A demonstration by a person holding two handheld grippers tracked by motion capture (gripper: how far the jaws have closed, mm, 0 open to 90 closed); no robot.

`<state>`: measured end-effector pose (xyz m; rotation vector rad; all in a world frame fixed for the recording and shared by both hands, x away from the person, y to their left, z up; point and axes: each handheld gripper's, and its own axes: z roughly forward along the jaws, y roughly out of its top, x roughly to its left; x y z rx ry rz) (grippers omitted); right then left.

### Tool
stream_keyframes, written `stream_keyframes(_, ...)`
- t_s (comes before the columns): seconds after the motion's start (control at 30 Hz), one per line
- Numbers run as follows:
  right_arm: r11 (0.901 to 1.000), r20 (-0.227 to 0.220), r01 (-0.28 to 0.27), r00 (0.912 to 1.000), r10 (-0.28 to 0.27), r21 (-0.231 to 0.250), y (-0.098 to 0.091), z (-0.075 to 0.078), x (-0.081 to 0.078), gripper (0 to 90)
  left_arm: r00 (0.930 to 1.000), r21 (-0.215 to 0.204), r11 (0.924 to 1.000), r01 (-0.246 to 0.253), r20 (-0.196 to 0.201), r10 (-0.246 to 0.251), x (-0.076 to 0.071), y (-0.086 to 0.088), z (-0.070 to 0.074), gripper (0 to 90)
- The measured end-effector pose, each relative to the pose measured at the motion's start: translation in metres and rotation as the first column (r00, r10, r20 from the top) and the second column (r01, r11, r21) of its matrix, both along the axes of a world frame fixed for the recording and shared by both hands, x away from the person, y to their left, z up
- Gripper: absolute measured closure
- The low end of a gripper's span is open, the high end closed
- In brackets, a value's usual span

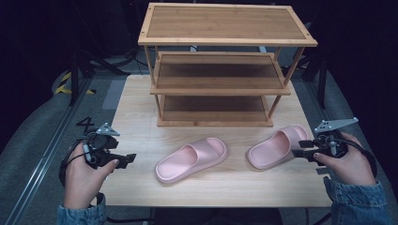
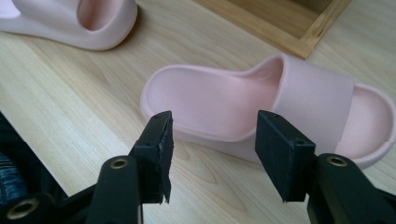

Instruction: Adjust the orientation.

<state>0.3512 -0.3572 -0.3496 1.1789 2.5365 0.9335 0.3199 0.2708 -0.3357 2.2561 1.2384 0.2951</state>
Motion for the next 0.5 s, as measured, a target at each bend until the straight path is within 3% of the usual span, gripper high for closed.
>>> stream_keyframes(0.5, 0.9999, 0.034, 0.016, 0.9993, -0.016, 0.003, -0.0052, 0.0008, 0.0008, 47.2, 0.9996, -0.009, 0.9996, -0.027, -0.004, 0.027, 0.0032, -0.002, -0.0039, 22.7)
